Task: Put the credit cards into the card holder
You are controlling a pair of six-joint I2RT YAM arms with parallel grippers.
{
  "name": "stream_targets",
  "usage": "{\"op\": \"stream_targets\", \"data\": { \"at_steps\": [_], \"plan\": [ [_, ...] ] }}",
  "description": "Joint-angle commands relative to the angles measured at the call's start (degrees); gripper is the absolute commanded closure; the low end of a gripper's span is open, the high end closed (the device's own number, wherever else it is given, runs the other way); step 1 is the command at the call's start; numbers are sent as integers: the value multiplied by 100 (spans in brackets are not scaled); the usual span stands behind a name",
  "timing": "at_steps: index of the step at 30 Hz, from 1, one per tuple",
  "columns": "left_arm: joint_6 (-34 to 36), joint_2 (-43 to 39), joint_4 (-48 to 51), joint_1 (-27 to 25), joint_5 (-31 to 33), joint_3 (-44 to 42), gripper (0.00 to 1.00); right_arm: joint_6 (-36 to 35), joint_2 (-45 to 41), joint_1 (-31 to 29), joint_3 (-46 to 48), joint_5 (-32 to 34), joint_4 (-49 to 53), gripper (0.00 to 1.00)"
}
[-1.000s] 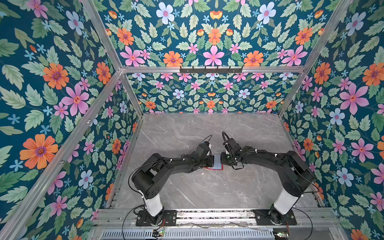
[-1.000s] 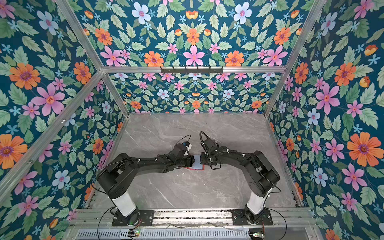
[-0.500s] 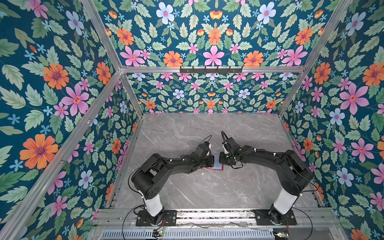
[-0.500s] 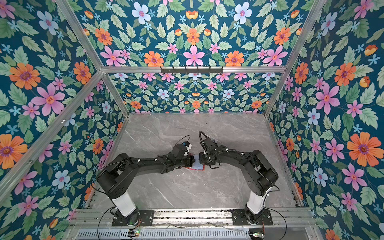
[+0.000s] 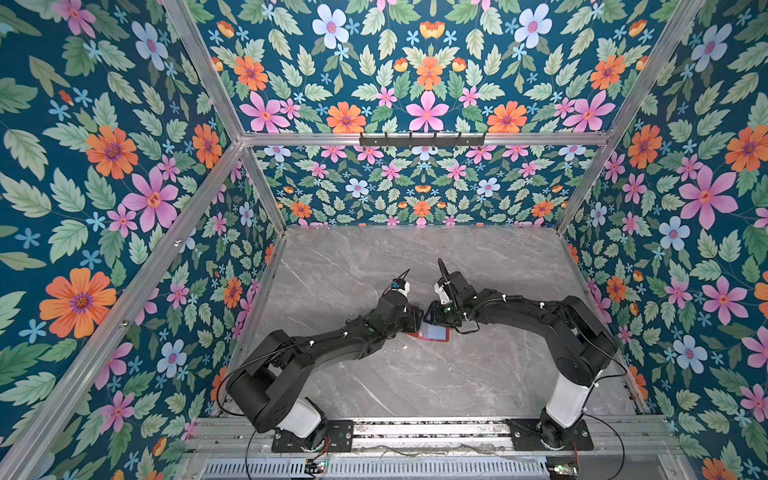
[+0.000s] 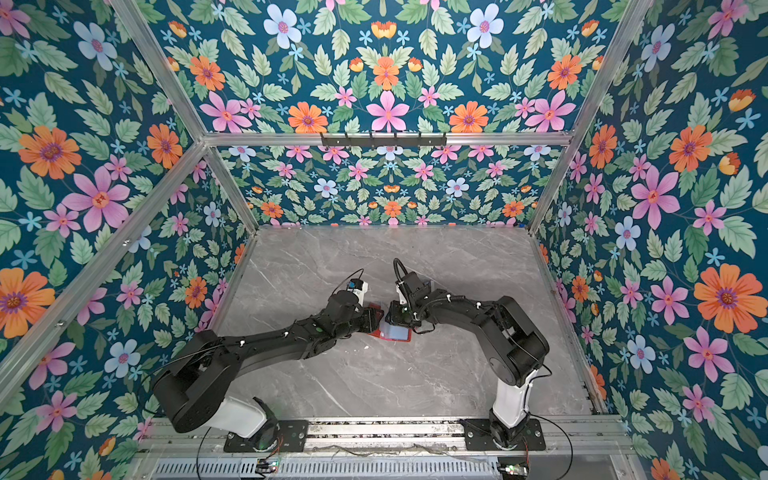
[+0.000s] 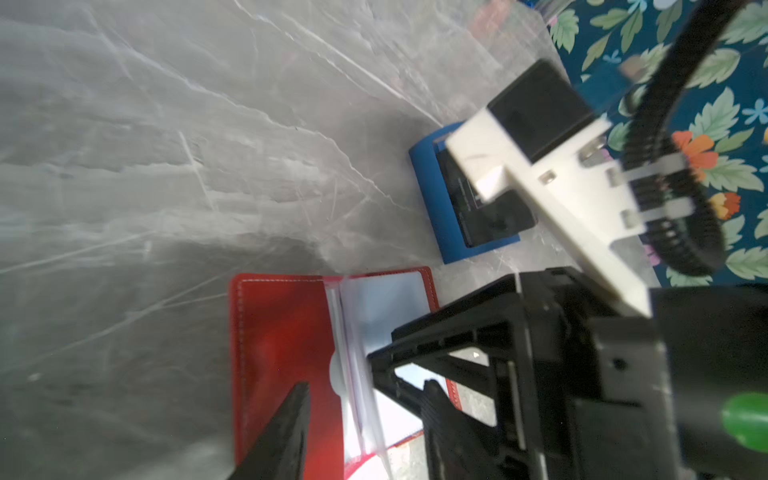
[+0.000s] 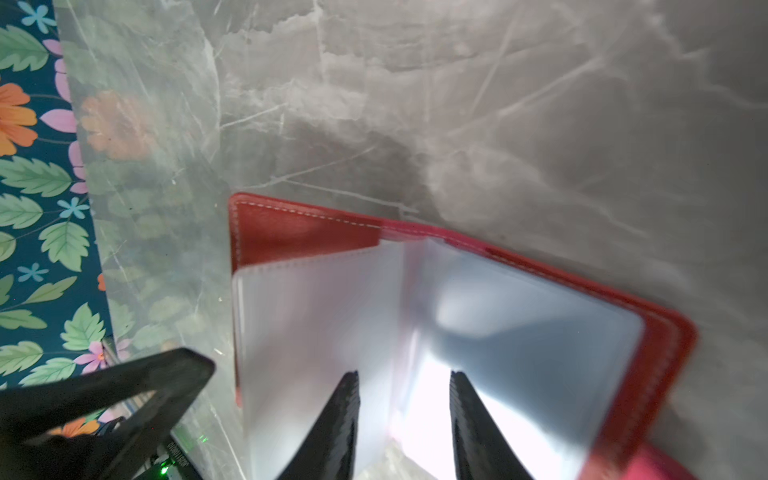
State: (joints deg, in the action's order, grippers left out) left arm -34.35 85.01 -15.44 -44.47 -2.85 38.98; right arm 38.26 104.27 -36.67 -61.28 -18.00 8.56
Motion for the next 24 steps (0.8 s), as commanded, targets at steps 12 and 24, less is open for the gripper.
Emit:
{"op": "stream_targets", "data": {
  "at_steps": [12, 24],
  "plan": [
    [94, 429, -222, -4, -260, -53, 86, -91, 431, -79, -201, -81, 32, 72],
    [-77, 998, 103, -9, 226, 88, 83, -91, 70, -80, -66, 6, -26, 66]
  ]
}}
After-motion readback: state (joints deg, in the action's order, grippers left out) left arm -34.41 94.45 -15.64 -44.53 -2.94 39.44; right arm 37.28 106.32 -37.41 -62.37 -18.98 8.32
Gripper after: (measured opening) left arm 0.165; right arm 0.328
